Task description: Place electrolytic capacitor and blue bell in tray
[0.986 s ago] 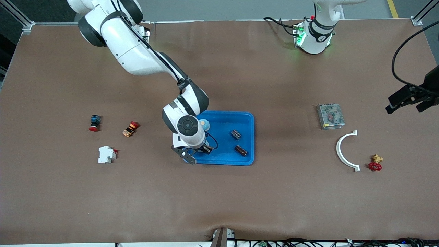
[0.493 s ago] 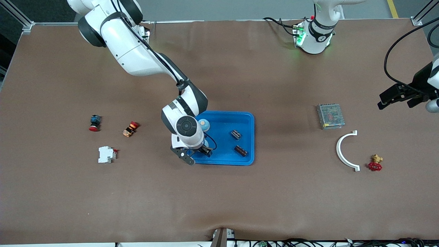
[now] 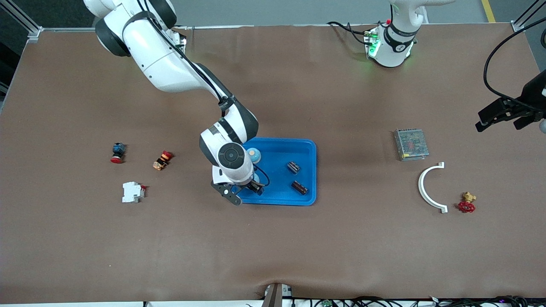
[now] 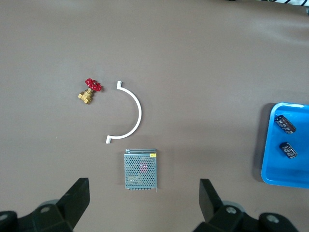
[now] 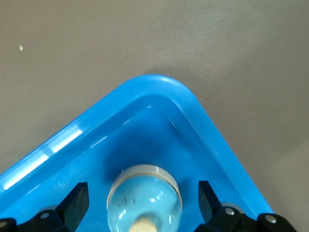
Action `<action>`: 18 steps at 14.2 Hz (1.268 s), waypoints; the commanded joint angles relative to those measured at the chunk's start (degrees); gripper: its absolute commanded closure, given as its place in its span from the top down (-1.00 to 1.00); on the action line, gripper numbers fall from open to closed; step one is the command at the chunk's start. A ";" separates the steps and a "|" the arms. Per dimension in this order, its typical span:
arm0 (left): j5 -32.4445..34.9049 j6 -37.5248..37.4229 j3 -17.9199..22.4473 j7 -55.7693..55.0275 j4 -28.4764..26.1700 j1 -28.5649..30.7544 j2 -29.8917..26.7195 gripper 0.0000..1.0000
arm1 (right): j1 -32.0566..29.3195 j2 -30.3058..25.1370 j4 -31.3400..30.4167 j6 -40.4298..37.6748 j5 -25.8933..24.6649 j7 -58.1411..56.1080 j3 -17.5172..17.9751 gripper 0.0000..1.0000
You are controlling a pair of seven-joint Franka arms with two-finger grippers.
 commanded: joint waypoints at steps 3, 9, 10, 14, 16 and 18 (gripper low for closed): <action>0.32 -2.14 0.24 0.25 1.09 -0.58 1.46 1.00 | -3.29 -3.40 0.51 -6.55 0.54 -5.88 0.94 1.00; 0.06 -2.58 0.24 0.25 1.09 -0.58 1.46 1.00 | -15.67 -5.86 0.69 -10.07 0.28 -34.69 0.85 1.00; -0.11 -2.58 0.24 0.25 1.09 -0.58 1.46 1.00 | -18.14 -6.74 0.69 -10.08 0.36 -40.31 0.68 1.00; -0.20 -2.49 0.24 0.25 1.09 -0.50 1.55 1.00 | -25.79 -7.62 0.34 -11.12 0.19 -58.00 0.15 1.00; -0.20 -2.58 0.24 0.33 1.09 -0.50 1.63 1.00 | -28.96 -8.32 0.25 -12.54 -0.16 -63.63 0.15 1.00; -0.20 -2.58 0.24 0.25 1.09 -0.93 1.63 1.00 | -31.16 -11.04 -0.02 -14.46 -0.16 -71.01 0.06 1.00</action>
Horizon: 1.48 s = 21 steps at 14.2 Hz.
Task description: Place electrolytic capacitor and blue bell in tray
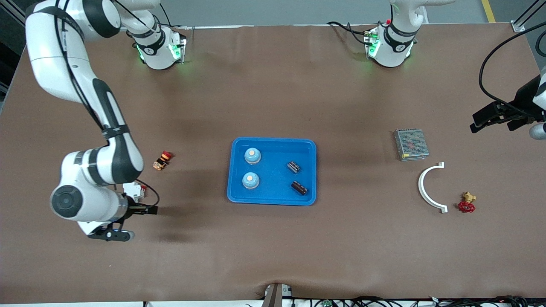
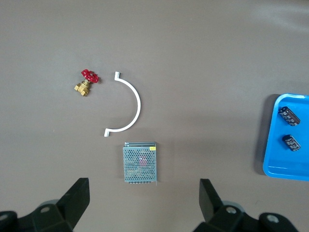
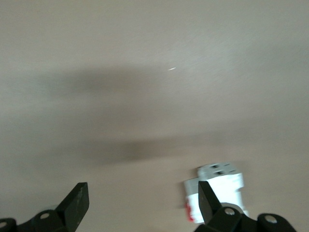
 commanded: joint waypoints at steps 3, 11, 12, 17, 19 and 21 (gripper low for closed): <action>-0.19 -1.15 0.25 0.25 0.94 -0.55 0.86 1.00 | -3.64 -9.97 -1.94 -9.20 -0.12 -7.62 0.72 1.00; -0.10 -1.15 0.25 0.33 0.94 -0.29 0.86 1.00 | -5.49 -30.89 -14.15 -12.39 0.24 -7.62 0.72 1.00; -0.10 -1.15 0.25 0.33 1.02 -0.29 0.86 1.00 | -5.40 -32.65 -14.59 -12.65 0.24 -7.53 0.64 1.00; -0.10 -1.15 0.25 0.33 0.94 -0.46 0.95 1.00 | -4.52 -38.46 -14.86 -14.15 0.32 -6.84 -0.86 1.00; -0.10 -1.15 0.25 0.33 1.02 -0.55 1.30 1.00 | -3.82 -40.48 -14.86 -15.11 0.41 -6.05 -0.86 1.00; -0.19 -1.15 0.25 0.33 1.11 -0.55 1.30 1.00 | -3.03 -41.89 -14.95 -16.08 0.41 -4.03 -0.86 1.00</action>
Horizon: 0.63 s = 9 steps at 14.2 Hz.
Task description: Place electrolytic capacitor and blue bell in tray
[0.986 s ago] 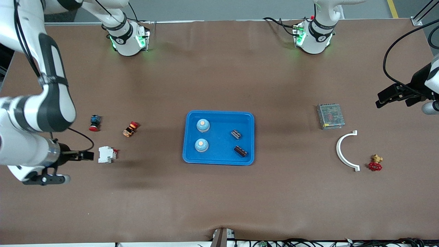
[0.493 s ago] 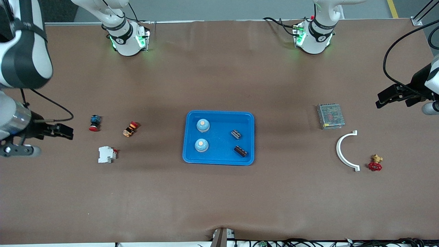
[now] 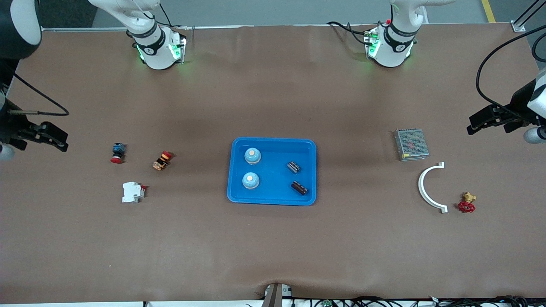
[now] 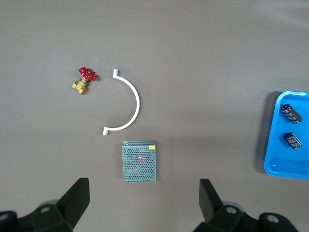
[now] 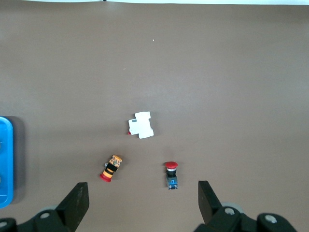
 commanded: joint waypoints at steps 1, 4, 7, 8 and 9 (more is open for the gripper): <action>-0.19 -1.02 0.24 0.33 1.05 -0.42 0.36 1.00 | 1.28 -3.44 -2.20 -0.49 0.37 2.88 -0.33 1.00; 0.16 -1.02 0.15 0.25 1.05 -0.68 0.45 1.00 | 1.37 -5.02 -2.72 -0.31 1.59 2.98 -0.33 1.00; 0.25 -1.02 0.15 0.25 0.96 -1.47 0.45 1.00 | 1.36 -7.57 -5.45 0.39 2.39 2.89 -0.94 1.00; 0.16 -1.02 0.24 0.16 0.96 -1.56 0.45 1.00 | 1.45 -7.57 -5.19 -0.04 2.39 2.89 -1.03 1.00; 0.16 -1.02 0.15 -0.10 0.96 -1.56 0.45 1.00 | 1.45 -7.57 -4.84 -0.22 2.39 2.80 -1.03 1.00</action>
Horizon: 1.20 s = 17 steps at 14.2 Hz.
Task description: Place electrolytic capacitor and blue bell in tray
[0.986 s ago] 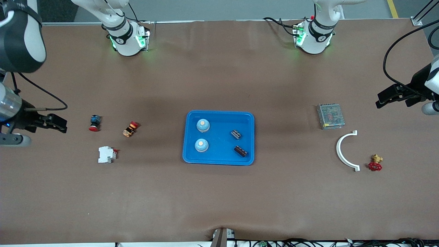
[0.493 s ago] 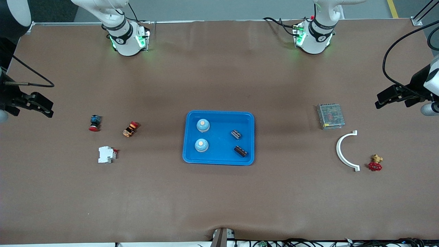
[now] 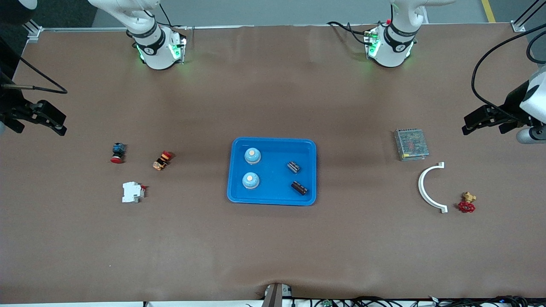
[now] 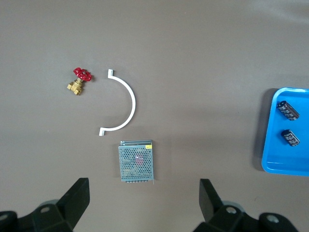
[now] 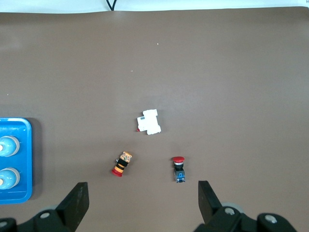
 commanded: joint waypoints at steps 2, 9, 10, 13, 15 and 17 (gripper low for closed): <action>0.08 -1.01 0.27 0.24 0.96 -0.42 0.32 1.00 | 0.49 -2.04 -0.30 -0.37 0.97 0.64 -0.68 1.00; 0.34 -1.01 0.18 0.07 0.96 -0.51 0.32 1.00 | 0.85 -1.60 2.96 -0.64 0.70 0.20 -0.77 1.00; 0.43 -1.01 0.27 -0.02 0.96 -0.51 0.32 1.00 | 0.93 -1.60 2.96 -0.64 0.88 0.37 -0.77 1.00; 1.04 -1.01 0.27 0.07 0.70 -0.51 0.58 1.00 | 0.93 -1.42 2.87 -0.46 4.04 4.15 -1.21 1.00; 1.65 -1.01 0.27 0.07 0.70 -0.42 1.02 1.00 | 0.93 -1.42 2.87 -0.28 4.22 4.33 -1.30 1.00; 2.62 -1.01 0.27 0.07 0.70 -0.42 1.02 1.00 | 0.93 -1.16 2.96 -0.28 5.09 4.51 -1.39 1.00</action>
